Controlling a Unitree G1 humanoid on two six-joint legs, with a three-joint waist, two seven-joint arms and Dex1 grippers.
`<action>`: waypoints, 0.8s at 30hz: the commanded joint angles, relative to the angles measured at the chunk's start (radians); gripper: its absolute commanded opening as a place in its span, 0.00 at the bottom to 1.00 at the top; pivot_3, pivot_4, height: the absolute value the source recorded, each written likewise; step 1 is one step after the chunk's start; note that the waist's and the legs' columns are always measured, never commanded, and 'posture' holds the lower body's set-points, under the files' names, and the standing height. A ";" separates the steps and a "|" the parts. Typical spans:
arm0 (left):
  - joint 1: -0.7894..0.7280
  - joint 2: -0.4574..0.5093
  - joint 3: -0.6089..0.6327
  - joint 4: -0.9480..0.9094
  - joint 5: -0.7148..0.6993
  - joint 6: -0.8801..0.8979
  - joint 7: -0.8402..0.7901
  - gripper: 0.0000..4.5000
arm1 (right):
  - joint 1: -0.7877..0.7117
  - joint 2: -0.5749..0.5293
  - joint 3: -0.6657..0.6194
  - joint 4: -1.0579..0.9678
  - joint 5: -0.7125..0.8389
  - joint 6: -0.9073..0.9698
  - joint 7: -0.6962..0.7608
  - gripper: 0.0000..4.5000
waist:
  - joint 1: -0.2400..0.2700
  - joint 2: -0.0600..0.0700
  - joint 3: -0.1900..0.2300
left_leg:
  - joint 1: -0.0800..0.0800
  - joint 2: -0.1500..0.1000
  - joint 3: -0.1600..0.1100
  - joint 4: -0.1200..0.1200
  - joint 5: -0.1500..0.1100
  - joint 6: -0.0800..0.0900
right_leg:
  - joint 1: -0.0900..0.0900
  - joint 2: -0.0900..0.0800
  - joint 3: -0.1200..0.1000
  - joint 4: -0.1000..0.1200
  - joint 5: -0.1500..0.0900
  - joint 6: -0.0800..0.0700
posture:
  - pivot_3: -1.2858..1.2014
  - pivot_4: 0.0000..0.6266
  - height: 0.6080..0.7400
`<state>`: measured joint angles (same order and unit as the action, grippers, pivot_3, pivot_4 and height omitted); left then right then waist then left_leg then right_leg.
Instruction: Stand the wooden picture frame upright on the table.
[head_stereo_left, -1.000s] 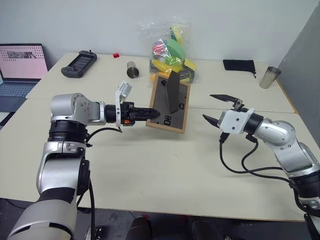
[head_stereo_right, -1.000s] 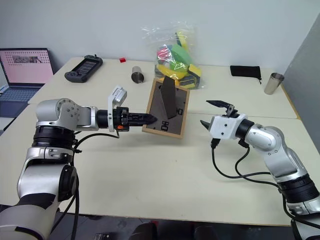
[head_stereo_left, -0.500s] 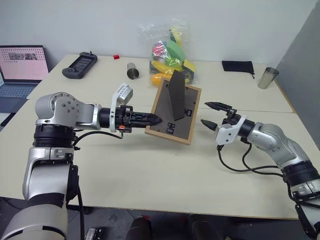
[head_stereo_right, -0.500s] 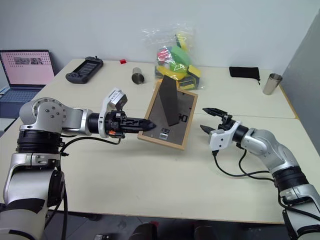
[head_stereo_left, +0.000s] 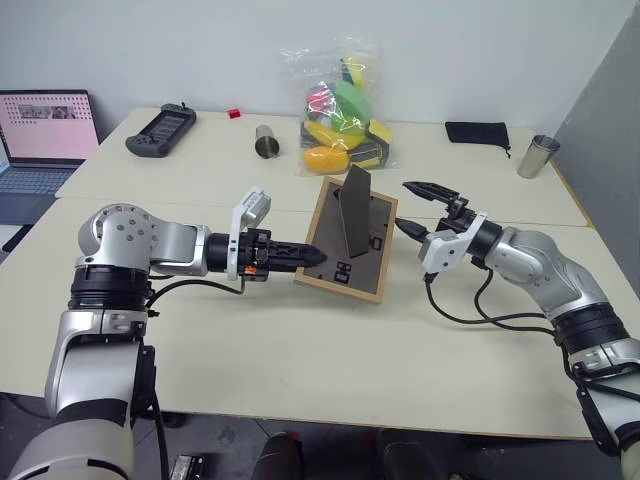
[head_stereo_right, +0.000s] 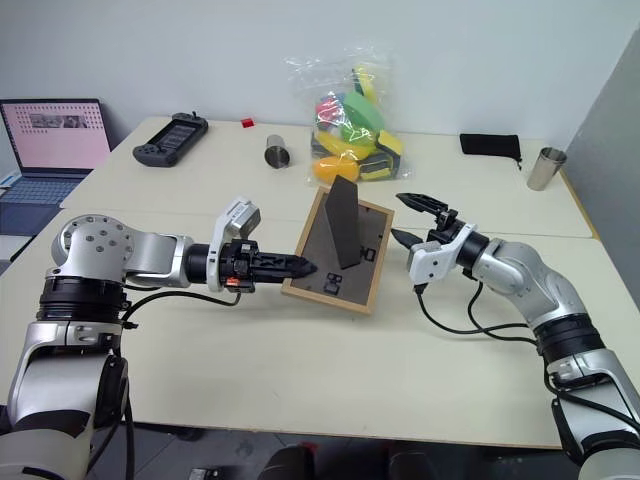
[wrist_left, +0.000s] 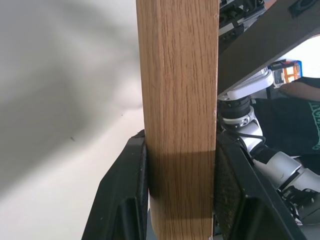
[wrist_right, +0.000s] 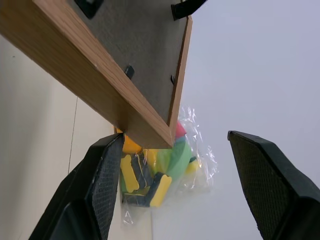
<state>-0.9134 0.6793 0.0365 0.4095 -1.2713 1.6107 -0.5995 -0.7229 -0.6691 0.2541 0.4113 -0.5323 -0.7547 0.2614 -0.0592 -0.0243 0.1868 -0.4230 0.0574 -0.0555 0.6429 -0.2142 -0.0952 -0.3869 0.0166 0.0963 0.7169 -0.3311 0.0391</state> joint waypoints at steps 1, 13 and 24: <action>-0.026 -0.015 0.035 0.002 -0.072 0.004 0.028 0.29 | 0.007 0.030 -0.003 -0.060 -0.022 -0.006 -0.042 0.78 | 0.000 0.000 0.000 | 0.000 0.000 0.000 0.000 0.000 0.000 | 0.000 0.000 0.000 0.000 0.000 0.000 | 0.52 0.24 1.00; -0.042 -0.022 0.038 0.029 -0.115 0.004 0.091 0.29 | 0.046 0.081 0.000 -0.102 -0.052 0.018 -0.059 0.78 | 0.000 0.000 0.000 | 0.000 0.000 0.000 0.000 0.000 -0.001 | 0.000 0.000 0.000 0.000 0.000 0.000 | 0.52 0.24 1.00; -0.044 -0.018 0.032 0.038 -0.158 0.004 0.124 0.29 | 0.040 0.079 0.003 -0.093 -0.055 0.008 -0.068 0.43 | 0.000 0.000 0.000 | 0.000 0.000 0.000 0.000 0.000 -0.001 | 0.000 0.000 0.000 0.000 0.000 0.000 | 0.52 0.24 1.00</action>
<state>-0.9281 0.6578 0.0500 0.4772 -1.4087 1.6109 -0.4904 -0.6746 -0.5850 0.2689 0.3526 -0.6043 -0.7419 0.1949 -0.0594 -0.0243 0.1868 -0.4230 0.0571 -0.0557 0.6433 -0.2139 -0.0958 -0.3869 0.0166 0.0962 0.7173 -0.3311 0.0391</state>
